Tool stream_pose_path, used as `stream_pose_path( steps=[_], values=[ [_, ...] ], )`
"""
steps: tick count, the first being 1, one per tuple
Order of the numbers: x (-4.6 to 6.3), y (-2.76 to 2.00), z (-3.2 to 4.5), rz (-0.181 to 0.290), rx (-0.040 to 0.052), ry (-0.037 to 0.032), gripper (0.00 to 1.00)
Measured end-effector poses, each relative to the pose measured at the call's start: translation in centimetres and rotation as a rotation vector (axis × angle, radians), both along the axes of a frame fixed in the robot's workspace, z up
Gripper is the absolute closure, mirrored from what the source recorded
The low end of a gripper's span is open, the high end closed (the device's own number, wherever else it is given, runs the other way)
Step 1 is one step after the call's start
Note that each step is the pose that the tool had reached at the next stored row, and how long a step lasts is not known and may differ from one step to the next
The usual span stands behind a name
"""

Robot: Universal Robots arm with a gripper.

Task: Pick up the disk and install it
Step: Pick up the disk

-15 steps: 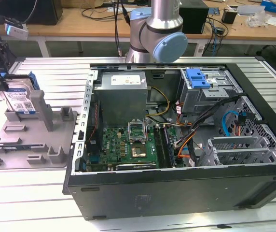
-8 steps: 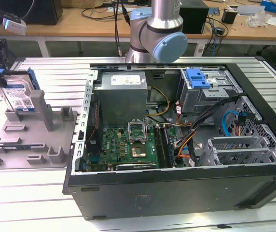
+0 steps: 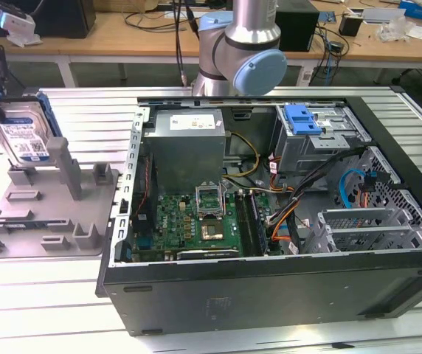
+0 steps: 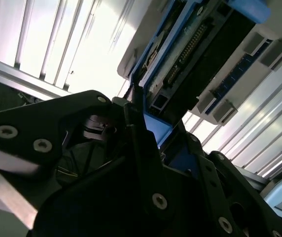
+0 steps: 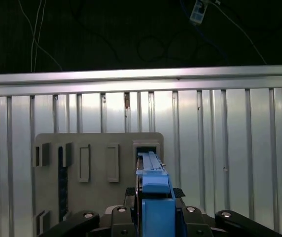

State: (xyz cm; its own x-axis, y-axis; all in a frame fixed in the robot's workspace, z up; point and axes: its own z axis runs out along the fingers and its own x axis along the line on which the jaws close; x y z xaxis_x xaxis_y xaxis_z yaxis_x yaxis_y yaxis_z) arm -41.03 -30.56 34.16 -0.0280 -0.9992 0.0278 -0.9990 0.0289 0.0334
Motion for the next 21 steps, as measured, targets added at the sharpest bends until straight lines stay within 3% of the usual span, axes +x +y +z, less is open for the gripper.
stream_pose_path(
  steps=[5,6,8,9,21],
  values=[
    [0.0,0.02,1.76,0.0,-0.0001,-0.0008,0.63],
    [0.0,0.03,2.76,0.0,0.0,-0.0011,0.63],
    [0.0,0.03,6.66,0.0,0.0,-0.0015,0.63],
    [0.0,0.03,8.11,0.0,0.0,-0.0015,0.63],
    [0.2,0.03,11.62,0.0,0.0002,-0.0016,0.63]
  ],
)
